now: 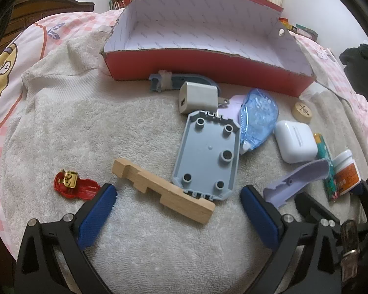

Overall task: Organize rigid objects
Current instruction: 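Lower the left tool onto the wooden notched block and close on it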

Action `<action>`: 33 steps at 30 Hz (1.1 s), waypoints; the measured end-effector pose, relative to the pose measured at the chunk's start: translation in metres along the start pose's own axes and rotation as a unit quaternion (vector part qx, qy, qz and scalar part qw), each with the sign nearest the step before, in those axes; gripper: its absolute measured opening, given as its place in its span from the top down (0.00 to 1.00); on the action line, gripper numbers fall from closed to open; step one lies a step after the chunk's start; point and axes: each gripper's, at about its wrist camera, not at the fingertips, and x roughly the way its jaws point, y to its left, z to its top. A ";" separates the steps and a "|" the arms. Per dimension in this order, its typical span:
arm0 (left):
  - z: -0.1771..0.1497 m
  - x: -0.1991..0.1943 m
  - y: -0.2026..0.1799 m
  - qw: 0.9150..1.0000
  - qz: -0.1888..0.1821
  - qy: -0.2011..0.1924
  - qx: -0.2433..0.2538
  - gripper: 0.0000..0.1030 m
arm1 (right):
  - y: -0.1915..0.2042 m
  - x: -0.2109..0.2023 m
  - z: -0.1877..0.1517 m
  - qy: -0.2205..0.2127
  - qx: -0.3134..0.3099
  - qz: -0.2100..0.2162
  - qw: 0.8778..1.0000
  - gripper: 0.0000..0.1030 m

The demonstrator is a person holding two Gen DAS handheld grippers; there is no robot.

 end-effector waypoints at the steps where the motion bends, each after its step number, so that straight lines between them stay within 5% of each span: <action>1: -0.001 -0.001 -0.004 1.000 0.002 -0.001 0.003 0.00 | 0.001 0.000 0.000 0.000 0.000 0.000 1.000 0.00; 33: -0.013 -0.002 -0.017 1.000 0.005 -0.009 0.006 0.00 | 0.001 0.000 -0.002 -0.002 0.001 -0.001 1.000 0.00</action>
